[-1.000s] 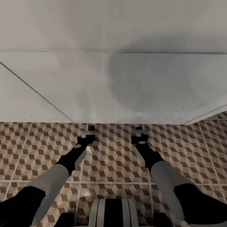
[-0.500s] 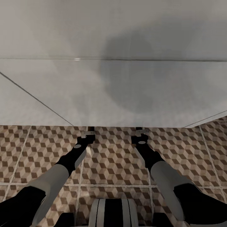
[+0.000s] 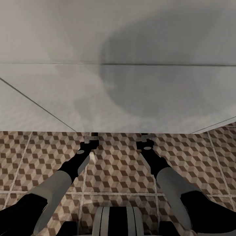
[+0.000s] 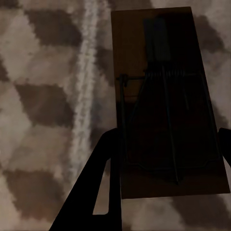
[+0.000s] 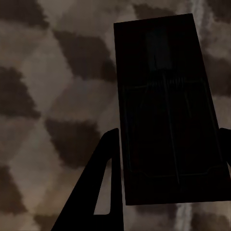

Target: Take the four mousetraps from the cabinet in the bathroom and place them on the bathroom floor. Make sure all four end up on the same floor surface, and ensure that at least two of them are either under or directly next to the same bathroom sink.

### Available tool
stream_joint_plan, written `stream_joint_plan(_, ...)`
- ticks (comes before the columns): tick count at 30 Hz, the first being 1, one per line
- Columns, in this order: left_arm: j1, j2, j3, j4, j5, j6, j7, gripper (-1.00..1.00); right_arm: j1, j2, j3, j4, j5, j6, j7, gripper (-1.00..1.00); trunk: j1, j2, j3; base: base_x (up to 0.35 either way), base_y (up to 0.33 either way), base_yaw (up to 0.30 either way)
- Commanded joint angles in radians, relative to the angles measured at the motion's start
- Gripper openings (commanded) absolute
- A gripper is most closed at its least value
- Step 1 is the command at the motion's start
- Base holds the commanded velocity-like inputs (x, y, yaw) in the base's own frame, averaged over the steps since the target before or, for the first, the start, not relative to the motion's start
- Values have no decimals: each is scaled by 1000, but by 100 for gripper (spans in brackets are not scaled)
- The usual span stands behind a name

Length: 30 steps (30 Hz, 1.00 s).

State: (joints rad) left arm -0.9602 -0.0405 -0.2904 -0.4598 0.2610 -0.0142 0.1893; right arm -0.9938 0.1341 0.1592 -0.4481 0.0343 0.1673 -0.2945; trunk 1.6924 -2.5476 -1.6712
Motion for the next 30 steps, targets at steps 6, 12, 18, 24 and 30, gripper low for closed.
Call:
stream_joint_plan(6,-1,1,-9,0,9,-1,10,-100,0,-1,6,-1,3,9,-6,-100,0,0,-1,0,0,0)
stream_joint_plan(12,-1,1,-10,4,8,0,10,-100,0,-1,6,-1,3,9,-6,-100,0,0,-1,65,0,0)
stream_joint_plan(18,-1,1,-10,5,9,-1,11,-100,0,-1,6,-1,3,9,-6,-100,0,0,-1,57,0,0)
stream_joint_plan(24,-1,1,-10,3,9,-1,12,-100,0,-1,6,-1,3,9,-6,-100,0,0,-1,9,0,0)
stream_joint_plan(30,-1,1,-10,3,9,-1,12,-100,0,-1,6,-1,3,9,-6,-100,0,0,-1,1,0,0)
